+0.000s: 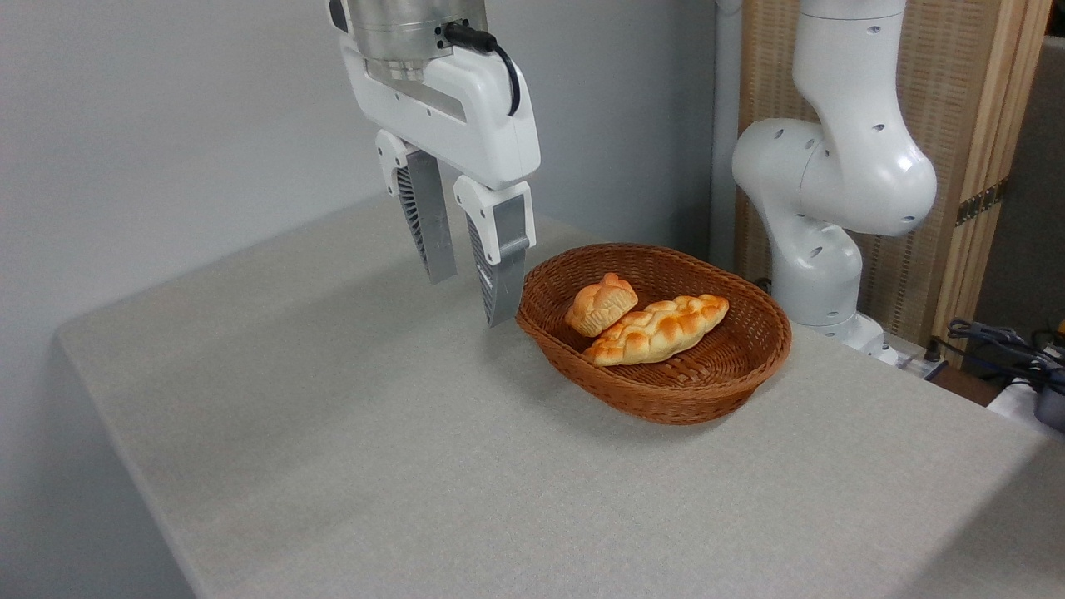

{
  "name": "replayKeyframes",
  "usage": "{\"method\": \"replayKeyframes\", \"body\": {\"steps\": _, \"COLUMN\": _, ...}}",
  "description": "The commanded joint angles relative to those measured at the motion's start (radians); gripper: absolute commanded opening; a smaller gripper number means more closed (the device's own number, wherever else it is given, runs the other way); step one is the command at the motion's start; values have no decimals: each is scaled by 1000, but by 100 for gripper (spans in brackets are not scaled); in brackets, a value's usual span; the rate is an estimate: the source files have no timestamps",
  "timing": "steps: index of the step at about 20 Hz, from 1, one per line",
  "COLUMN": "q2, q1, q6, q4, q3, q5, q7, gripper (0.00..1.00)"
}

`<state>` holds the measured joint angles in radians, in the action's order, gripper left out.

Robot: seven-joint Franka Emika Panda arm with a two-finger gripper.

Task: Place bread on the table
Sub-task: 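Move the open gripper over the small round roll in the basket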

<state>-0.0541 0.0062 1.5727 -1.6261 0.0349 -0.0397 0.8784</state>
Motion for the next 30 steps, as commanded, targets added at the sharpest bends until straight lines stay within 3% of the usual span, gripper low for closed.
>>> {"method": "replayKeyframes", "body": {"steps": 1, "q2": -16, "q1": -8, "q6": -17, "q4": -4, "q3": 13, "q5": -9, "q7": -4, "gripper": 100}}
{"method": "replayKeyframes", "body": {"steps": 8, "q2": -147, "q1": -8, "q6": -19, "q4": -167, "q3": 14, "q5": -9, "q7": -4, "gripper": 100}}
{"method": "replayKeyframes", "body": {"steps": 13, "q2": -289, "q1": -35, "q6": -10, "q4": -363, "q3": 13, "q5": 1, "q7": -1, "gripper": 100}}
{"method": "replayKeyframes", "body": {"steps": 20, "q2": -375, "q1": -60, "q6": -8, "q4": -471, "q3": 0, "q5": 1, "q7": 1, "gripper": 100}}
{"method": "replayKeyframes", "body": {"steps": 23, "q2": -455, "q1": -63, "q6": 23, "q4": -558, "q3": 0, "q5": 1, "q7": 7, "gripper": 100}}
{"method": "replayKeyframes", "body": {"steps": 30, "q2": -558, "q1": -64, "q6": 99, "q4": -659, "q3": -18, "q5": -9, "q7": 7, "gripper": 100}}
